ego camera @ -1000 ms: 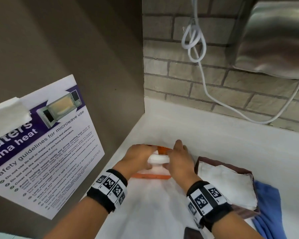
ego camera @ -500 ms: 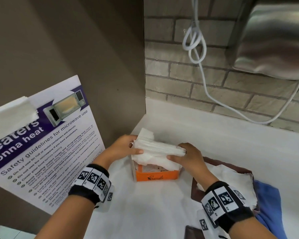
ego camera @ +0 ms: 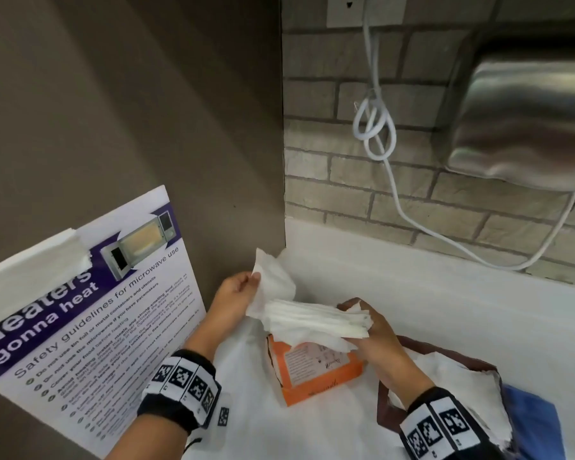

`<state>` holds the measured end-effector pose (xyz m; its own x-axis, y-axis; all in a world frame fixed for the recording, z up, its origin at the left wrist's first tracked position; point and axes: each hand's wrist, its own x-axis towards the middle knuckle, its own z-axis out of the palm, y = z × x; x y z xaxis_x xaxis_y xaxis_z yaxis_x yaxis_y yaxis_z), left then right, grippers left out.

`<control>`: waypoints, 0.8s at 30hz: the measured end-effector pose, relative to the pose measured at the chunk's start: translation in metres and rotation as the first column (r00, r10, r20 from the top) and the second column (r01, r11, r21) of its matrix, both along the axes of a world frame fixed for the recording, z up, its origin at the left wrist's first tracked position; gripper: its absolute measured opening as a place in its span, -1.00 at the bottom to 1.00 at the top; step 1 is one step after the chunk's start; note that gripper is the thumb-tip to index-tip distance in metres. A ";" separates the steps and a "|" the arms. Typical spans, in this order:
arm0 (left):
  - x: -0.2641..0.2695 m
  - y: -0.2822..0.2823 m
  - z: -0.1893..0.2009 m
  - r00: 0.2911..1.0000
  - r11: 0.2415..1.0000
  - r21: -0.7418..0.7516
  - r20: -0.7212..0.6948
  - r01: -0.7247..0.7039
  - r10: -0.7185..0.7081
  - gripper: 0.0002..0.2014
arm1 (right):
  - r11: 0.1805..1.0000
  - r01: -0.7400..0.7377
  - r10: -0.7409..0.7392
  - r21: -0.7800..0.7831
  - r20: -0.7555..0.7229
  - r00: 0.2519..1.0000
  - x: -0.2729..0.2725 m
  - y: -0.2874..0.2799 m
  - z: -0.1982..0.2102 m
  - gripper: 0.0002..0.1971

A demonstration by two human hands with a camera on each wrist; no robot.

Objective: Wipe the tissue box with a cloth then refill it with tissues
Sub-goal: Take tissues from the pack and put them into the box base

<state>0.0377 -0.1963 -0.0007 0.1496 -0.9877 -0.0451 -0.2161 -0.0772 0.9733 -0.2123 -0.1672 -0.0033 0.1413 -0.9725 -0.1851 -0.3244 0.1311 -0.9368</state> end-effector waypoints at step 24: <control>-0.063 0.026 0.118 0.708 0.756 0.036 0.323 0.654 -0.628 -0.76 | 0.960 -0.047 0.060 -0.275 0.039 0.997 -0.035 0.029 0.118 -0.55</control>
<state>-0.0255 -0.1699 0.1177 -0.5276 -0.8489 -0.0301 -0.4635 0.2580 0.8477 -0.2470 -0.1378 0.1145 0.1968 -0.9758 0.0949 -0.2792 -0.1486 -0.9487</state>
